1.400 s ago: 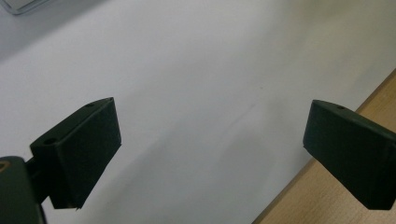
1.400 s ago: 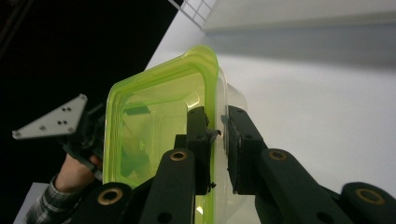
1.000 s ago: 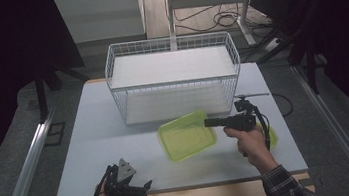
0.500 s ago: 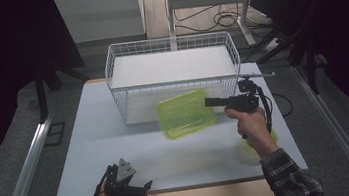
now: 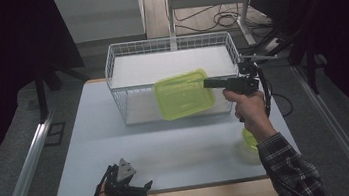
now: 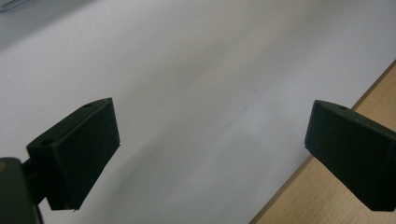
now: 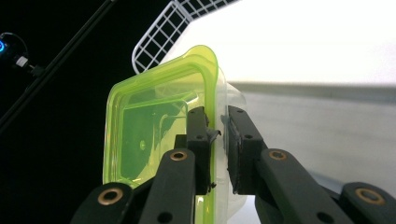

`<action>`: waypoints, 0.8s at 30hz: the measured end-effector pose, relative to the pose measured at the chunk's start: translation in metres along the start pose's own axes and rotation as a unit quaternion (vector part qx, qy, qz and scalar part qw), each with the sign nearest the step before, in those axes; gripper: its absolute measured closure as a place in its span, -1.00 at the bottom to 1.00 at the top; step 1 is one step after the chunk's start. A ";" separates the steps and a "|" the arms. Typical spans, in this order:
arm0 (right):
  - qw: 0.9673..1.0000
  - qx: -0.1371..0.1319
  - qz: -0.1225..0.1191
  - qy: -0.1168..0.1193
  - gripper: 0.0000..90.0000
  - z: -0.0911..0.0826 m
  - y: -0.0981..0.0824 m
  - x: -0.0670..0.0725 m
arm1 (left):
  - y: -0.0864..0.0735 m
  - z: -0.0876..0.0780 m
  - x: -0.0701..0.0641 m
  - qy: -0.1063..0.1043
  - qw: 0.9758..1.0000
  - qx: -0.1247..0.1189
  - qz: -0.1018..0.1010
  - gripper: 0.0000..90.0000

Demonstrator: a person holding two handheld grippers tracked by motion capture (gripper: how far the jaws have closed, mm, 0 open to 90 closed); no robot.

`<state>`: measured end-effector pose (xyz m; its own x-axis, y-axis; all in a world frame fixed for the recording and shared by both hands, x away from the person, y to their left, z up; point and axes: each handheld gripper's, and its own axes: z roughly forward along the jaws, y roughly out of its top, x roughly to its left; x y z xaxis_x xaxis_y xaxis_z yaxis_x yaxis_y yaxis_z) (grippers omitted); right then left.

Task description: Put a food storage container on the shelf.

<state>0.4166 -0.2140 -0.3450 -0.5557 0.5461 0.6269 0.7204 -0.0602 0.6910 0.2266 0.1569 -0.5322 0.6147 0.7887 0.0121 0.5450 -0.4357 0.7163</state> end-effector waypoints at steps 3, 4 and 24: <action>1.000 -0.007 0.001 -0.002 0.78 0.001 0.008 0.002 | 0.000 0.000 0.000 0.000 1.000 0.000 0.000 -0.94; 1.000 -0.010 0.000 -0.003 0.78 0.002 0.011 0.002 | 0.000 0.000 0.000 0.000 1.000 0.000 0.000 -0.94; 0.998 -0.054 0.006 -0.043 0.78 0.024 0.058 0.005 | 0.000 -0.002 0.002 -0.013 1.000 -0.013 -0.014 -0.95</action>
<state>0.4657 -0.1943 -0.3106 -0.5060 0.6147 0.6051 0.6752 -0.1543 0.7213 0.2265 0.1595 -0.5303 0.6148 0.7882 -0.0264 0.5467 -0.4019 0.7345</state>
